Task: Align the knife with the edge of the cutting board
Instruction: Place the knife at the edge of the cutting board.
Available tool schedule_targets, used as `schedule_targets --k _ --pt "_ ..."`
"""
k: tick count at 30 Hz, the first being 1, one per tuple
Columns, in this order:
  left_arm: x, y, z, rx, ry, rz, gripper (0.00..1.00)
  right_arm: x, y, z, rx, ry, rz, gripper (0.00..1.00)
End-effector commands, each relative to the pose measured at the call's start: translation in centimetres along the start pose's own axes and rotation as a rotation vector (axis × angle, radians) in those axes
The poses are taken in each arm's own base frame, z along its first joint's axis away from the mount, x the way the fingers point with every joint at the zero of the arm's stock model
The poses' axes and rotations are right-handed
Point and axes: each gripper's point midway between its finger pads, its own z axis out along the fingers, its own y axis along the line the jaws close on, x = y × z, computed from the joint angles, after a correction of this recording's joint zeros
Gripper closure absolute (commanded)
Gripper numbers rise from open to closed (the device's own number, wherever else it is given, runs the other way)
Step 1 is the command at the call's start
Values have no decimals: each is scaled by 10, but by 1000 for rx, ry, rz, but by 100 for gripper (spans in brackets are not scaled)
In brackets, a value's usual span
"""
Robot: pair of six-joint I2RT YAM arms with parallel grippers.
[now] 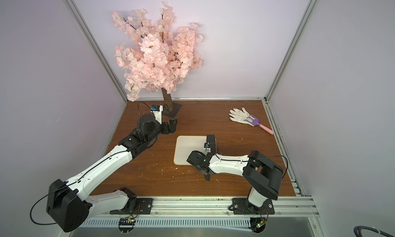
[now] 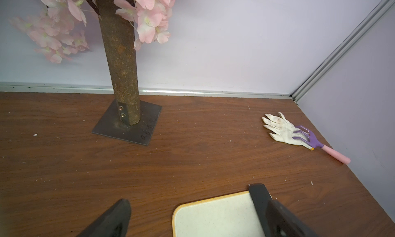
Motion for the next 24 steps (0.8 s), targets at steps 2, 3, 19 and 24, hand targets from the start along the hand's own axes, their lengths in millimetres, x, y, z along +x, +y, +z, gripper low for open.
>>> schedule_targets --k 2,3,19,24 --pt "-5 -2 -6 7 -28 4 0 -12 11 -6 -32 -27 15 77" --pt "-5 -2 -6 6 -29 4 1 -12 11 -6 -30 -27 15 77" --pt "-5 -2 -6 8 -29 4 0 -16 6 -11 -22 -39 22 65" --pt "-6 -3 -7 10 -32 3 1 -17 6 -12 -22 -39 21 64"
